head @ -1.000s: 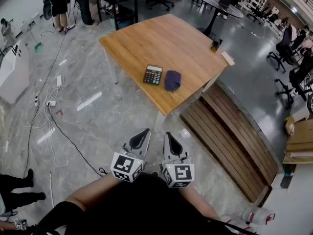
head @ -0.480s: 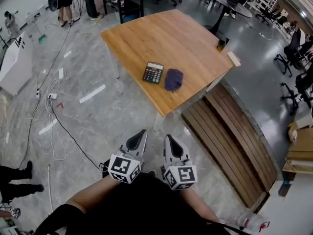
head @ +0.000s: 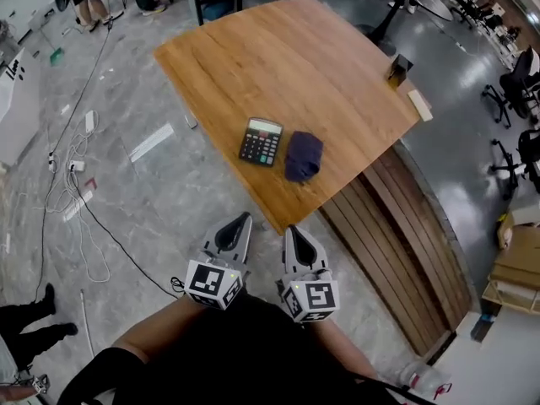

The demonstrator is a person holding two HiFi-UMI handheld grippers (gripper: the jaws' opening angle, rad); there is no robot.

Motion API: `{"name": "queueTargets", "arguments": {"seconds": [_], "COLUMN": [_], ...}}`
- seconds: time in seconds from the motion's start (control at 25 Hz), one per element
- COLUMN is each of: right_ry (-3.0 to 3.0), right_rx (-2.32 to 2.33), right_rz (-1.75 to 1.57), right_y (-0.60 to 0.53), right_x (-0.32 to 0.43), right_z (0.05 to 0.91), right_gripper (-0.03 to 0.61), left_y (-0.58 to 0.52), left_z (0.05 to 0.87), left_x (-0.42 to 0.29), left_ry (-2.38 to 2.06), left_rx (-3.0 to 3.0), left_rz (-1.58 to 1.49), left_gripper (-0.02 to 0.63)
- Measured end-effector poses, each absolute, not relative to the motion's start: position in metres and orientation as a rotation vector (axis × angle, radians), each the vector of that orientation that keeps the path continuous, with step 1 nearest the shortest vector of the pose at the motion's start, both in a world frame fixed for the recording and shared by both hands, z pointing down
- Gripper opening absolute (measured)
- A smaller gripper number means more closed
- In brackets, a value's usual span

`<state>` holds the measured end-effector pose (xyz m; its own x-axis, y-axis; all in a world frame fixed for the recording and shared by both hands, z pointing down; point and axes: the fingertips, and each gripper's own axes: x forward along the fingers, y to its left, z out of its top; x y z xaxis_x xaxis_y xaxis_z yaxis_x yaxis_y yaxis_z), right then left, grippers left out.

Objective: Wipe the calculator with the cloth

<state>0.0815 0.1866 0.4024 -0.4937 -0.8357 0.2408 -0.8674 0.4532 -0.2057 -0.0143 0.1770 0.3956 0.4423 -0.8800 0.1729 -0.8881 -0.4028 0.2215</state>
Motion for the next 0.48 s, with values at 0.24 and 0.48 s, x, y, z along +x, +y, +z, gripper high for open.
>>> {"name": "queueTargets", "arguments": {"seconds": [0.24,0.48], "right_ry": [-2.518,-2.433], "right_rx": [1.546,1.577], "right_rz": [0.491,0.495], "right_y": [0.062,-0.012], "right_x": [0.048,0.027], "right_z": [0.411,0.428], "right_gripper": [0.015,0.015], "left_y": [0.052,-0.027], "left_z": [0.409,0.428], "left_x": [-0.052,-0.073], "left_ry": [-1.473,-1.402], "left_rx": [2.352,2.34], "left_rz": [0.039,0.076], "left_gripper": [0.006,0.006]}}
